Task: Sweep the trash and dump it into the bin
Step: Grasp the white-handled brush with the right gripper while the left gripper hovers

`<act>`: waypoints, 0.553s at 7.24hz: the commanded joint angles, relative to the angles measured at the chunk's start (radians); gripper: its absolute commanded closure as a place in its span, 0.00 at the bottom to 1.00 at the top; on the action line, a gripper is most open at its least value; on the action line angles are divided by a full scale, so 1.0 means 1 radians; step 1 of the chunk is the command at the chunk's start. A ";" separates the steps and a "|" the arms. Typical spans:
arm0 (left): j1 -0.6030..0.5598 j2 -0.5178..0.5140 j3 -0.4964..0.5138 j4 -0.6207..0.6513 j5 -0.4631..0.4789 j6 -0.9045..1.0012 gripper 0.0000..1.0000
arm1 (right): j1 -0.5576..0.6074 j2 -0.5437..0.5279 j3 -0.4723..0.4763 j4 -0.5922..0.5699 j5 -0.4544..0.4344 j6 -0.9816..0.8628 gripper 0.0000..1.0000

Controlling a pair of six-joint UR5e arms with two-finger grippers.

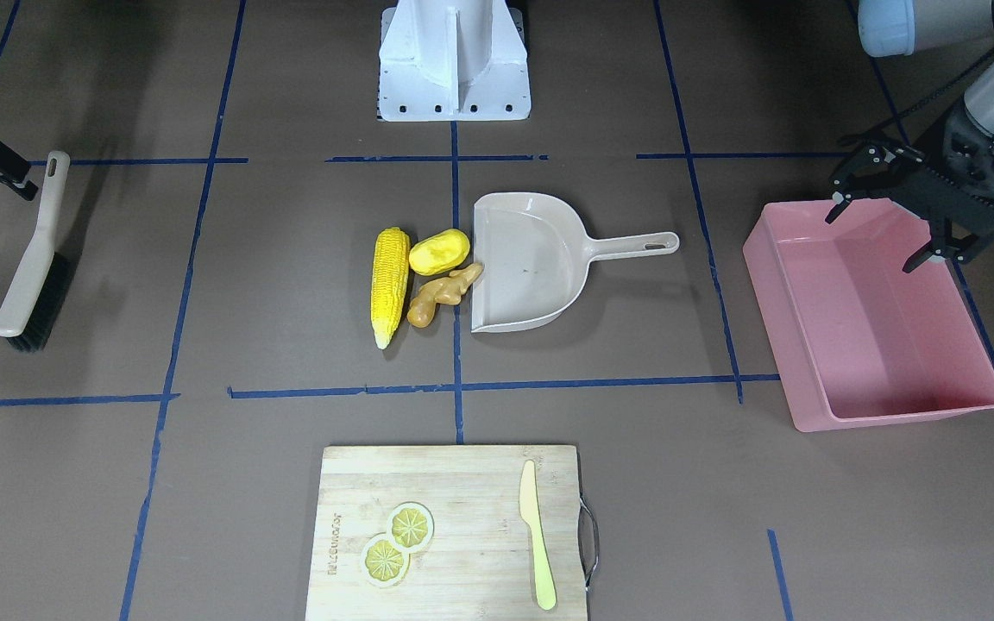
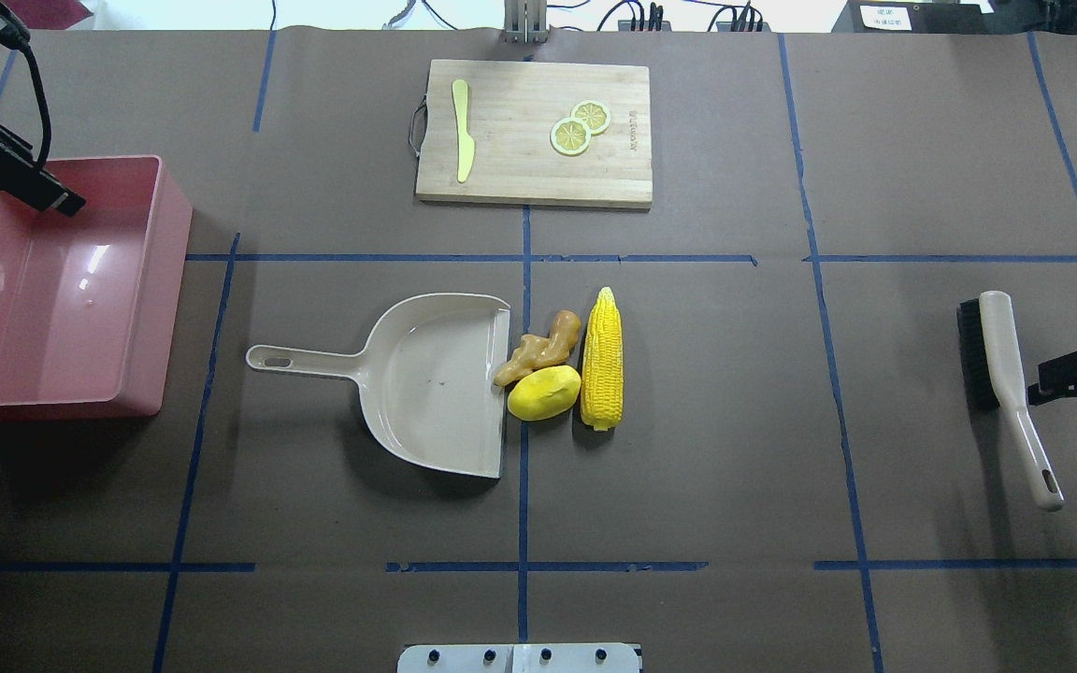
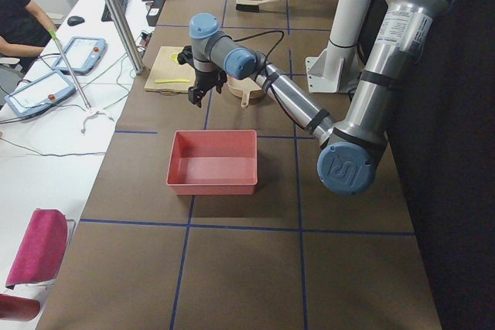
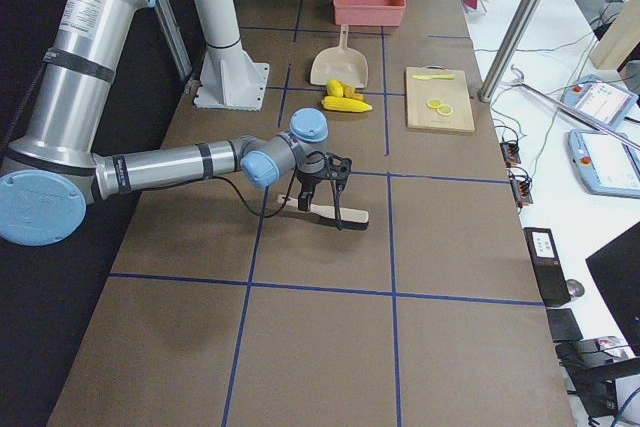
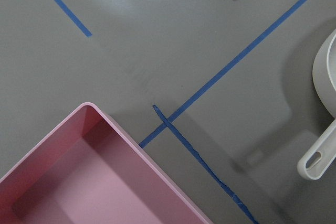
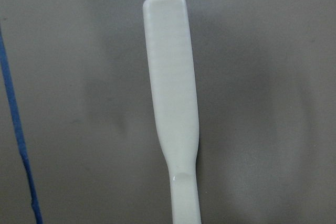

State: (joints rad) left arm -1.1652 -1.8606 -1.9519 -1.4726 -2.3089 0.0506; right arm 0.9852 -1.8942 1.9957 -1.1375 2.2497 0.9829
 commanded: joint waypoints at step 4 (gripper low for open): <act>0.010 0.009 0.005 0.000 0.002 0.002 0.00 | -0.158 0.058 -0.110 0.027 -0.065 0.049 0.01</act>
State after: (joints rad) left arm -1.1562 -1.8523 -1.9473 -1.4726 -2.3077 0.0520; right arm 0.8686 -1.8433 1.8962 -1.1110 2.2024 1.0260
